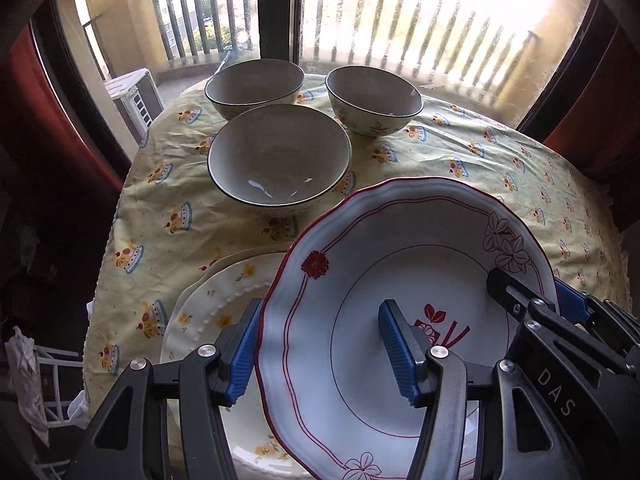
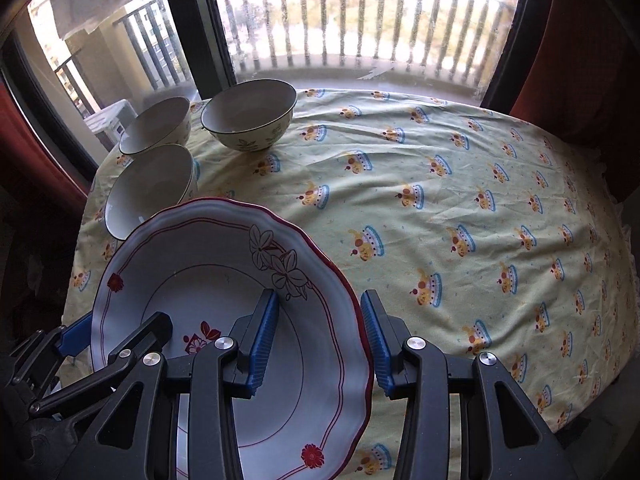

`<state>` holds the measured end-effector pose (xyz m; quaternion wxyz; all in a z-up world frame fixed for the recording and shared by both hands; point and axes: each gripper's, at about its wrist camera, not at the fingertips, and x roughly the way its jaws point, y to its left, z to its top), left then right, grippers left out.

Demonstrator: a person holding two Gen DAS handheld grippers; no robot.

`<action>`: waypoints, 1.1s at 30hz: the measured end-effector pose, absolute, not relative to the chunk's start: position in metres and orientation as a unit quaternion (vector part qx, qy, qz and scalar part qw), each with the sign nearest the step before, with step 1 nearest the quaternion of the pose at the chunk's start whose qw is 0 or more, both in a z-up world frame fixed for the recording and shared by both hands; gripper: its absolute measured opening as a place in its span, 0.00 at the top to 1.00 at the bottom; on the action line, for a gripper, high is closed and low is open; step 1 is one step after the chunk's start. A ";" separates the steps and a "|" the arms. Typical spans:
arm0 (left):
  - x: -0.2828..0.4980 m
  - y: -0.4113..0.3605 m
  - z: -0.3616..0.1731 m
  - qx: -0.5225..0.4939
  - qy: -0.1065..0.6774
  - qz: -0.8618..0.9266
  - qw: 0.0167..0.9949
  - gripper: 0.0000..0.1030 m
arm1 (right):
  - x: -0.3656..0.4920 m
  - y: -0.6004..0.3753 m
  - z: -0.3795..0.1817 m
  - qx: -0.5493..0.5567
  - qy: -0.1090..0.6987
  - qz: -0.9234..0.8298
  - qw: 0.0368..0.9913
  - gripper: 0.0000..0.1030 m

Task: Organize plates and bowls
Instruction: 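Lower the red-rimmed plate with both grippers onto the beaded-rim plate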

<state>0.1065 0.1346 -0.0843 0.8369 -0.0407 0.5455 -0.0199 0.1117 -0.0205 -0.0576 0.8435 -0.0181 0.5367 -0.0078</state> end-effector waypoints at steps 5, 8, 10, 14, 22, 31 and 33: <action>0.103 0.163 -0.091 -0.047 0.553 -0.008 0.832 0.44 | 0.110 0.010 -0.067 -0.023 0.545 0.004 0.838 0.55; 0.101 0.176 -0.098 -0.051 0.559 -0.005 0.827 0.44 | 0.107 0.025 -0.073 -0.029 0.551 0.010 0.834 0.55; 0.098 0.182 -0.101 -0.054 0.565 -0.003 0.824 0.44 | 0.106 0.034 -0.078 -0.034 0.556 0.012 0.830 0.55; 0.093 0.192 -0.110 -0.057 0.574 0.005 0.817 0.44 | 0.105 0.047 -0.088 -0.043 0.567 0.017 0.823 0.55; 0.085 0.204 -0.122 -0.065 0.587 0.031 0.807 0.43 | 0.109 0.067 -0.104 -0.064 0.580 0.037 0.811 0.55; 0.082 0.198 -0.131 -0.076 0.590 0.061 0.801 0.43 | 0.114 0.069 -0.112 -0.085 0.587 0.059 0.803 0.55; 0.081 0.196 -0.131 -0.076 0.589 0.069 0.801 0.43 | 0.114 0.068 -0.114 -0.088 0.591 0.065 0.800 0.55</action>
